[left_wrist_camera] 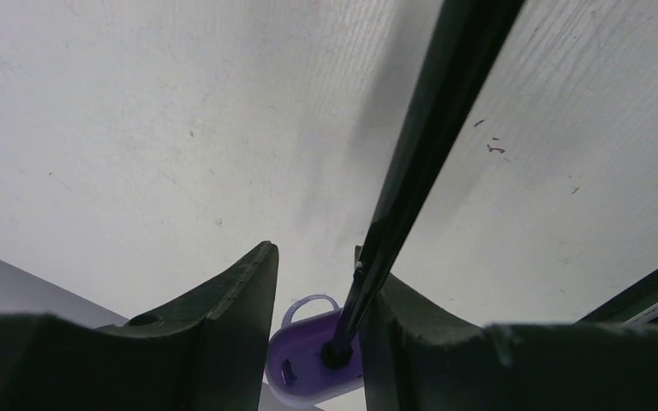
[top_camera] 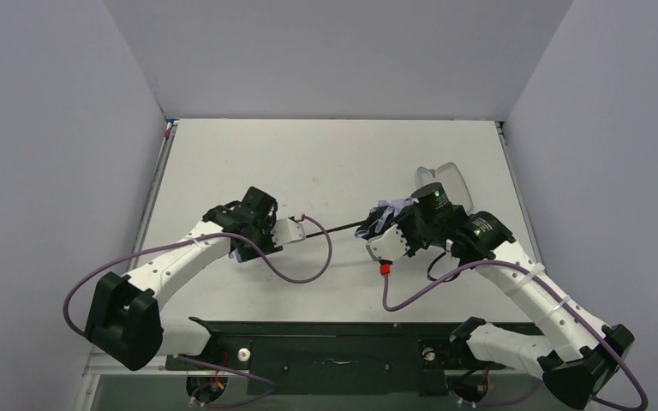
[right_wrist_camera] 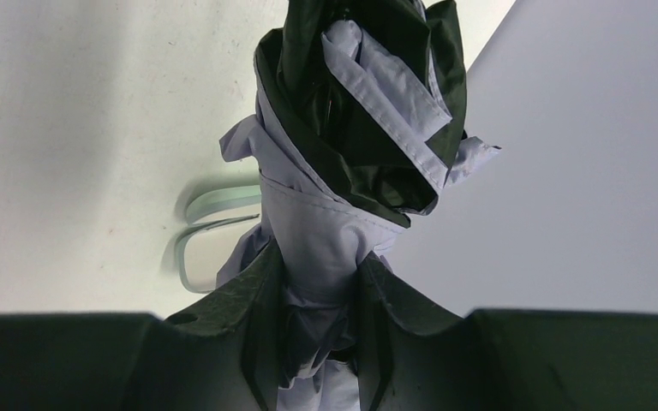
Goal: Open the umbrella
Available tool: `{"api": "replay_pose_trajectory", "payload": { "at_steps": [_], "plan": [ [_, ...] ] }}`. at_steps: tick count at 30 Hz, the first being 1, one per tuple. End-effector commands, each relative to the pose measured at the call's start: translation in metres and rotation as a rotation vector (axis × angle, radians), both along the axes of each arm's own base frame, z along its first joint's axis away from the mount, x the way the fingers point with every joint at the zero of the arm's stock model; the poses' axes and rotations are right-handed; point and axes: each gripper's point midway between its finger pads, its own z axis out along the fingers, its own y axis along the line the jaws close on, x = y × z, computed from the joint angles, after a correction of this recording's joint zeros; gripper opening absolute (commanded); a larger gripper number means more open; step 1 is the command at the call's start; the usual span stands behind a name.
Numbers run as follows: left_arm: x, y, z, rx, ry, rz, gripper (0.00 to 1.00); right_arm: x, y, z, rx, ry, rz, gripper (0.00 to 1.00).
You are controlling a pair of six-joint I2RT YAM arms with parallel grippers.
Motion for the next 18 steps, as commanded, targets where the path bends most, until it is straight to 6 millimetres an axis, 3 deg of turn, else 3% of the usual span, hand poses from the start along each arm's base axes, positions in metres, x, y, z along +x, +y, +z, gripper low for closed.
{"api": "replay_pose_trajectory", "payload": {
  "at_steps": [1,6,15,18],
  "plan": [
    [-0.022,0.054,-0.003,0.185,0.064,0.026,0.34,0.013,-0.052,0.022,-0.107,-0.112,-0.157,0.0],
    [-0.014,0.046,0.002,0.147,0.044,0.026,0.34,0.014,-0.05,0.021,-0.082,-0.095,-0.167,0.0],
    [0.02,-0.027,0.059,-0.102,-0.055,0.0,0.35,0.016,-0.018,0.025,0.045,-0.051,-0.167,0.0],
    [0.028,-0.05,0.08,-0.205,-0.091,-0.002,0.5,0.016,-0.01,0.025,0.099,-0.024,-0.18,0.0]
  ]
}}
